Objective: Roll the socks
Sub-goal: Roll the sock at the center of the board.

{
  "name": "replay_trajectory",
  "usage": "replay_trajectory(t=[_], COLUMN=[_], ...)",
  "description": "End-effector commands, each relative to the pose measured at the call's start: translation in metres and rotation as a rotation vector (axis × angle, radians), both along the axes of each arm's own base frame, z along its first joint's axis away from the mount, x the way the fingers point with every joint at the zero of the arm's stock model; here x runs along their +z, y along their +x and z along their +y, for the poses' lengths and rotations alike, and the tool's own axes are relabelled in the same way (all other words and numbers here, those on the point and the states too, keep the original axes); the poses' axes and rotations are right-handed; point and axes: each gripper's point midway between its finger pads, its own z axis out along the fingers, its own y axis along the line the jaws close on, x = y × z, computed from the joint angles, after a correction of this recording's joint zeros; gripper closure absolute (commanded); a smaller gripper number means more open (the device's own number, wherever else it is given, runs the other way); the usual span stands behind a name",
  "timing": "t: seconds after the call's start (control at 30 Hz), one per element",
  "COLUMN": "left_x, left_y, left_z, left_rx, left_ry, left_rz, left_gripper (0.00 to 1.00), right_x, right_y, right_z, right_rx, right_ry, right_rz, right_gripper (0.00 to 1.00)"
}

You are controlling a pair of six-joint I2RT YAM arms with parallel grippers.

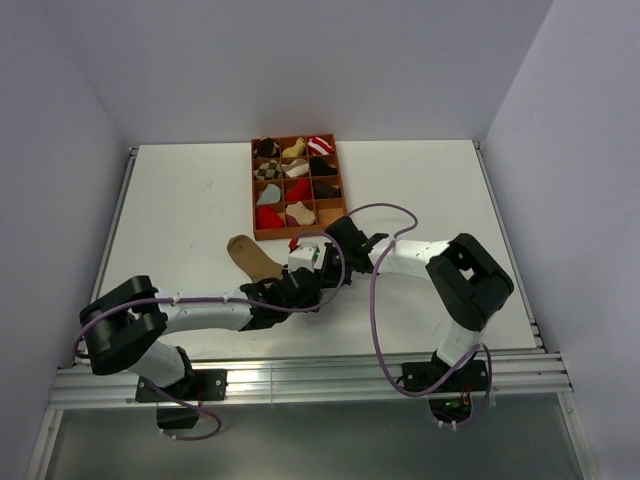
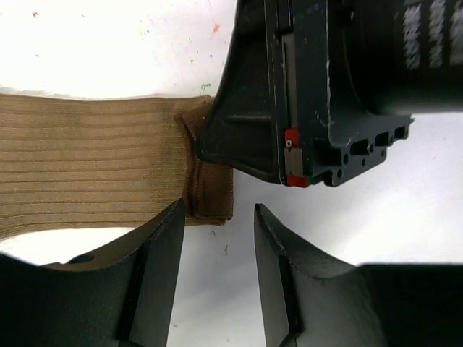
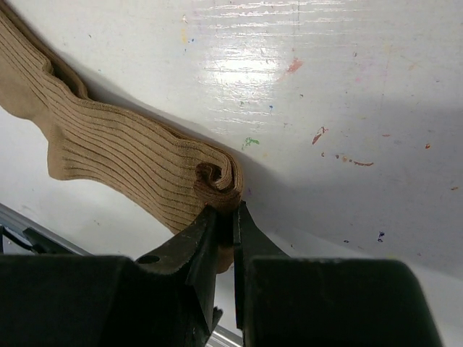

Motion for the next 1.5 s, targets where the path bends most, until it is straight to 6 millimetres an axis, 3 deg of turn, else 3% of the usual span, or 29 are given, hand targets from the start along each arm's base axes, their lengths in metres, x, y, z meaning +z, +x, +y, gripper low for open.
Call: replay_trajectory(t=[0.0,0.43,0.57,0.7,0.8,0.97,1.17,1.23,1.37,1.47], left_x=[0.014,-0.002,-0.017,-0.034,-0.05,-0.058,-0.069,-0.073,-0.081,-0.081], left_y=[0.011,0.006,0.002,-0.002,-0.007,-0.006,-0.008,-0.011,-0.014,-0.016], left_z=[-0.014,-0.03,-0.031,-0.025,-0.011,0.014,0.021,0.022,0.029,0.027], left_rx=[0.001,-0.051,-0.058,-0.037,-0.016,0.071,0.101,0.103,0.118,0.113], left_ry=[-0.016,0.109,0.162,0.209,0.277,0.374,0.43,0.444,0.474,0.453], left_rz=[-0.082,-0.135,-0.115,-0.071,-0.029,-0.024,0.006,0.021,0.044,0.057], left_gripper=[0.52,0.54,0.57,0.67,0.7,0.65,0.65,0.71,0.99,1.0], right_x=[-0.006,-0.013,-0.017,-0.016,-0.016,-0.017,-0.016,-0.015,-0.007,0.001], right_y=[-0.006,-0.011,-0.013,-0.014,-0.015,-0.016,-0.016,-0.016,-0.015,-0.017], right_z=[-0.003,0.0,0.0,0.0,0.001,0.004,0.005,0.005,0.009,0.014], right_rx=[0.0,0.001,0.0,-0.001,0.0,0.003,0.009,0.008,0.022,0.037], right_ry=[-0.037,-0.023,-0.019,-0.013,-0.005,0.01,0.019,0.022,0.076,0.164], right_rz=[0.04,0.072,0.088,0.088,0.091,0.098,0.099,0.097,0.076,0.041], right_gripper=[1.0,1.0,1.0,1.0,1.0,1.0,1.0,1.0,1.0,1.0])
